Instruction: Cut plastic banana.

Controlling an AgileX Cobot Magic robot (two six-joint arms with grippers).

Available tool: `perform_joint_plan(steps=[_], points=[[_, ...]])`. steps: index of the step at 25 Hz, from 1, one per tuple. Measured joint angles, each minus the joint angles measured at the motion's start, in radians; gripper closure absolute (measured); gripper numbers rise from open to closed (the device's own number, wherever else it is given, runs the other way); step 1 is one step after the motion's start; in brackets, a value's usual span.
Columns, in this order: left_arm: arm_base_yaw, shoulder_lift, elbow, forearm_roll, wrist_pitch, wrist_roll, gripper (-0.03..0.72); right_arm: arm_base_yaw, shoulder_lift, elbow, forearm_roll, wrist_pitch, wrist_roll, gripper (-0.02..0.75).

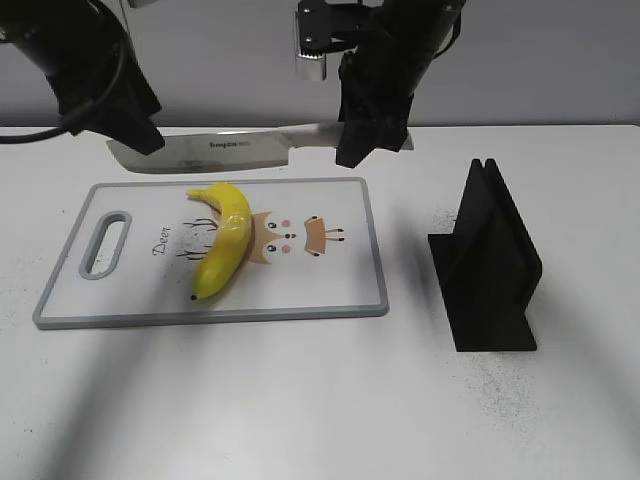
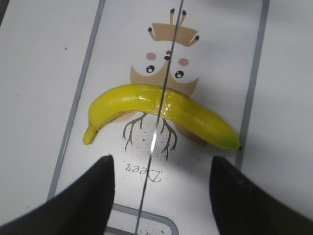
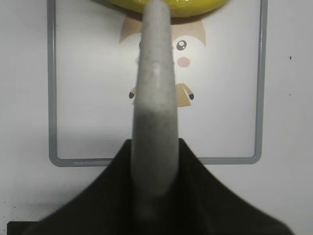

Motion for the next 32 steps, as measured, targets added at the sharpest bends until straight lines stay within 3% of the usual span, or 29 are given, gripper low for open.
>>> perform_joint_plan(steps=[3, 7, 10, 13, 15, 32], points=[[-0.001, 0.042, 0.000, 0.018, -0.021, 0.000, 0.139, 0.000, 0.000, -0.001, 0.000, 0.000, -0.002, 0.580], [-0.001, 0.065, 0.000, 0.027, -0.055, 0.000, 0.232, 0.000, 0.000, -0.001, 0.001, 0.000, -0.004, 0.580], [-0.001, 0.073, -0.001, 0.026, -0.069, 0.000, 0.362, 0.000, 0.000, -0.001, 0.001, 0.000, -0.004, 0.580], [-0.001, 0.078, -0.001, 0.026, -0.082, 0.000, 0.576, 0.000, 0.000, -0.001, 0.000, -0.018, -0.004, 0.579], [-0.001, 0.084, -0.001, 0.026, -0.090, 0.002, 0.657, 0.000, 0.000, -0.001, -0.004, -0.033, -0.003, 0.580], [-0.003, 0.353, -0.035, 0.000, -0.141, 0.035, 0.678, -0.013, 0.254, -0.025, -0.020, -0.035, 0.039, 0.579]])
